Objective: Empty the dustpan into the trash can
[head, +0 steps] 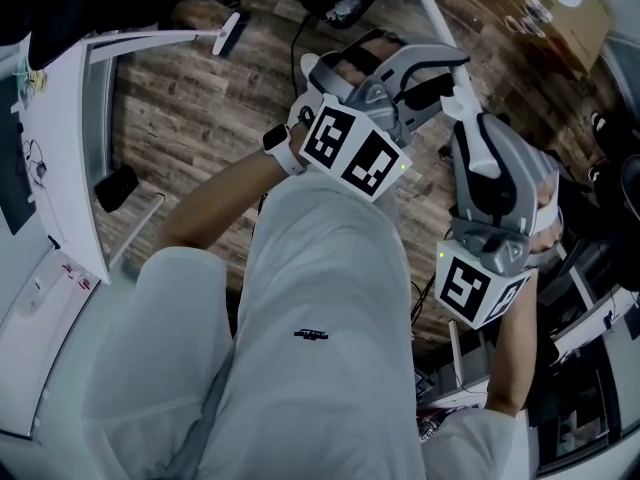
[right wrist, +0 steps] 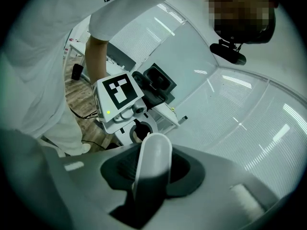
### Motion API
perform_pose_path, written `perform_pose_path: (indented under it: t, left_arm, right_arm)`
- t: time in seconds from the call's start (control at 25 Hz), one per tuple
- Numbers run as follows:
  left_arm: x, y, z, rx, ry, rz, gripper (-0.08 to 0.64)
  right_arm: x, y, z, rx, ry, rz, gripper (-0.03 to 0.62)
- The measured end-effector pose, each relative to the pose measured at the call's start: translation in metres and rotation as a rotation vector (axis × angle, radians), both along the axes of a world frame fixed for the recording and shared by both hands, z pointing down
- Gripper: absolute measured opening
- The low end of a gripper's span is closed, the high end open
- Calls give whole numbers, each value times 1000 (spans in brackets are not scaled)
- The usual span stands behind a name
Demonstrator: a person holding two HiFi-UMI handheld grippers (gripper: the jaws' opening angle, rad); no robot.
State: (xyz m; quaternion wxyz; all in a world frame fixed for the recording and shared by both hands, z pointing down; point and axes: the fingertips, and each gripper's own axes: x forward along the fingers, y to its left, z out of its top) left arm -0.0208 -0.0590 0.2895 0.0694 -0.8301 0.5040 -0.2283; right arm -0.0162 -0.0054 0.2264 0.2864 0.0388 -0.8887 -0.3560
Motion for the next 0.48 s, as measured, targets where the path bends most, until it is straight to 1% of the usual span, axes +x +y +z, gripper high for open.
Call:
perform_pose_path:
  t: [0.24, 0.48]
  left_arm:
    - [30, -15, 2, -5, 3, 85, 115]
    - [58, -25, 18, -35, 16, 158, 115]
  right_arm:
    - [24, -14, 2, 6, 19, 89, 123]
    - [45, -25, 17, -7, 54, 178, 123]
